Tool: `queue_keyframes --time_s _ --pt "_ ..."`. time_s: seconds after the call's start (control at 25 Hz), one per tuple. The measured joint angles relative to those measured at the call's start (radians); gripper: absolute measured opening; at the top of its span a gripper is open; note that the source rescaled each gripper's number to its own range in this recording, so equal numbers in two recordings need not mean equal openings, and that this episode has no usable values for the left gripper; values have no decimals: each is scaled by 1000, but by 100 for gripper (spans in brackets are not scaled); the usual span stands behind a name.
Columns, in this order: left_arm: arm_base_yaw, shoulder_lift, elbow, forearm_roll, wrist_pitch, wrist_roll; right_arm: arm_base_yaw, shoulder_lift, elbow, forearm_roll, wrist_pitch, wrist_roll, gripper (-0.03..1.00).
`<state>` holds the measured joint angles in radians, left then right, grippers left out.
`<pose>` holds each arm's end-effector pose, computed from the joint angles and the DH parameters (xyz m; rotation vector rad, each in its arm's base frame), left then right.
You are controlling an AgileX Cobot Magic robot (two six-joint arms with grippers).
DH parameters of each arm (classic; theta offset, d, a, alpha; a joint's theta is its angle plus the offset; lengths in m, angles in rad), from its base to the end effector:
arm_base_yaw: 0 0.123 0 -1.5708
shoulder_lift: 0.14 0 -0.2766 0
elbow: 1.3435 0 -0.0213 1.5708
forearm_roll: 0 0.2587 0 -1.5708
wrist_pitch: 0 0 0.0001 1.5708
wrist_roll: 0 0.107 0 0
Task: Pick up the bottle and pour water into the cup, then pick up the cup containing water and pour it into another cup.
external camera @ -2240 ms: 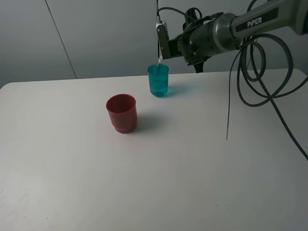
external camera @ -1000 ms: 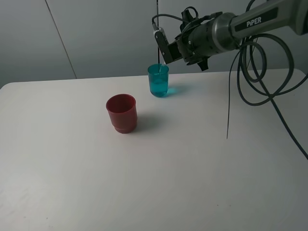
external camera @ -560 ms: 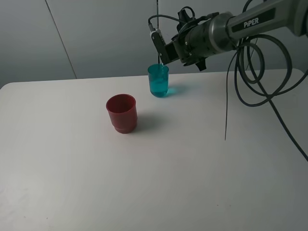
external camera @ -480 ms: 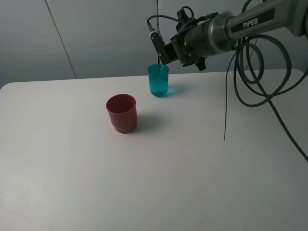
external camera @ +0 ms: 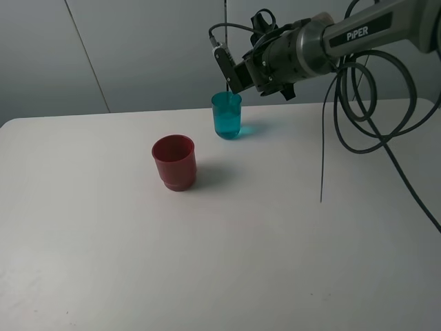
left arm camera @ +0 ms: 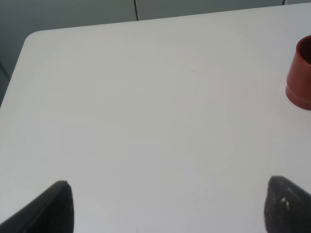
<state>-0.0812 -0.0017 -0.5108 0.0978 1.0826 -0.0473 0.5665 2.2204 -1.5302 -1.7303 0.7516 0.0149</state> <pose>0.0227 0.0074 0.2754 0.0282 2.0497 0.0372 0.4543 0.2034 0.1539 -1.7959 1.3329 -1.4631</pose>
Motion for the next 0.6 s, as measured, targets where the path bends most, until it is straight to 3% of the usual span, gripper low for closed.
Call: queue_keyframes --time_s 0.2,0.4,0.48,0.6 --pt "0 0 0 0 0 4 0 0 0 0 -17 5 0" --pt "0 0 0 0 0 2 0 -21 0 2 -111 118 0" --pt "0 0 0 0 0 2 0 -49 0 56 -160 139 0" --pt "0 0 0 0 0 2 -17 -102 0 235 -259 150 0"
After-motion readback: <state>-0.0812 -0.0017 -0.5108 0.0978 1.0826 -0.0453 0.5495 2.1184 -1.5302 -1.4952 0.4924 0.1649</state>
